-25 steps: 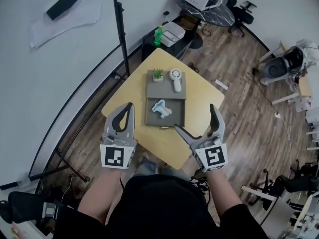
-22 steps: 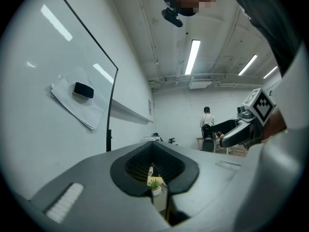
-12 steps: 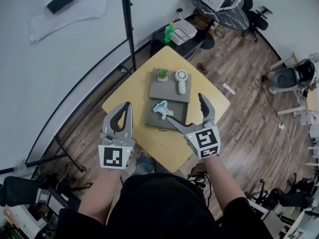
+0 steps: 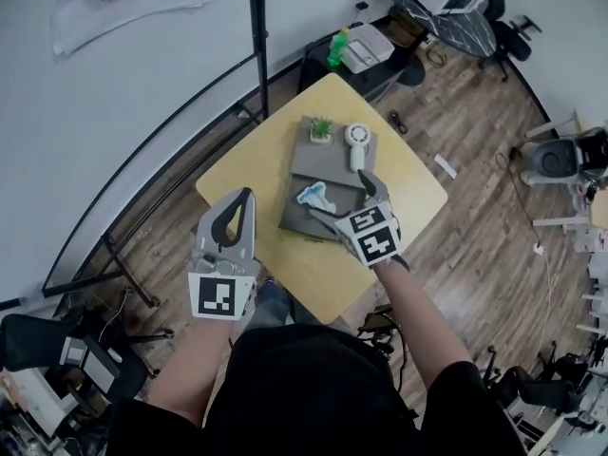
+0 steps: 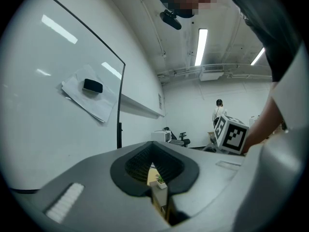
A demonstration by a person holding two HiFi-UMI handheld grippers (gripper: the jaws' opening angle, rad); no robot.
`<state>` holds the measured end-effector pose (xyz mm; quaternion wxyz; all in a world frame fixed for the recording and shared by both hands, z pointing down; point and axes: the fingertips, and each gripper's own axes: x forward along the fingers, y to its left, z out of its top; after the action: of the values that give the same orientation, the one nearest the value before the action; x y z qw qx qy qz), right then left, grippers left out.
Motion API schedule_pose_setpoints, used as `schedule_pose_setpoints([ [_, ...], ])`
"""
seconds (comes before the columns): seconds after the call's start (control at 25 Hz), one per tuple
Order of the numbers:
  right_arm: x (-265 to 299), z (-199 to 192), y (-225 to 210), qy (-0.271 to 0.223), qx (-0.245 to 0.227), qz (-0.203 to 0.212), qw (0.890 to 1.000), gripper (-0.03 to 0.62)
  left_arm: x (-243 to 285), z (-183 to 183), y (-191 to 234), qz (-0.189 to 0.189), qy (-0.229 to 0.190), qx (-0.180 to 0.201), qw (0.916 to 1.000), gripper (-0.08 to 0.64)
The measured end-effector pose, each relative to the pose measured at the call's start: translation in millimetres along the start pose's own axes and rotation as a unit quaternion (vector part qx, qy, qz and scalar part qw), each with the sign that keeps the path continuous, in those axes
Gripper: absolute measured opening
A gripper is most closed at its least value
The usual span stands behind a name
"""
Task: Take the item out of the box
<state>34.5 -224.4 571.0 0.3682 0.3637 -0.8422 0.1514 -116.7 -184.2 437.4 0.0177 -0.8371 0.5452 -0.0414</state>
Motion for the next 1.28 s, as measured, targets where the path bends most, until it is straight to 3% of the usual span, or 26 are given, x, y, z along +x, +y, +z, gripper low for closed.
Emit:
schedule_pose_setpoints([
  [0.4, 56, -46, 5, 0.133, 0.004, 0.039, 0.99, 0.517, 10, -8, 7, 0.007, 0.001, -0.001, 1.0, 0.0],
  [0.56, 75, -66, -2, 0.177, -0.001, 0.026, 0.984, 0.517, 10, -16, 8, 0.009, 0.01, -0.007, 0.9999, 0.0],
  [0.76, 95, -98, 2, 0.236, 0.014, 0.04, 0.971, 0.517, 6, -25, 3, 0.008, 0.023, -0.013, 0.9996, 0.0],
  [0.92, 103, -127, 12, 0.294, 0.05, 0.067, 0.952, 0.497, 5, -32, 4, 0.012, 0.028, -0.015, 0.9994, 0.0],
  [0.96, 107, -130, 13, 0.301, 0.054, 0.07, 0.95, 0.494, 5, -34, 5, 0.013, 0.031, -0.016, 0.9993, 0.0],
  [1.12, 129, -121, 2, 0.279, 0.033, 0.062, 0.958, 0.474, 3, -41, 9, 0.018, 0.039, -0.018, 0.9989, 0.0],
  [1.28, 134, -139, 6, 0.318, 0.045, 0.076, 0.944, 0.457, 0, -45, 10, 0.019, 0.044, -0.017, 0.9987, 0.0],
])
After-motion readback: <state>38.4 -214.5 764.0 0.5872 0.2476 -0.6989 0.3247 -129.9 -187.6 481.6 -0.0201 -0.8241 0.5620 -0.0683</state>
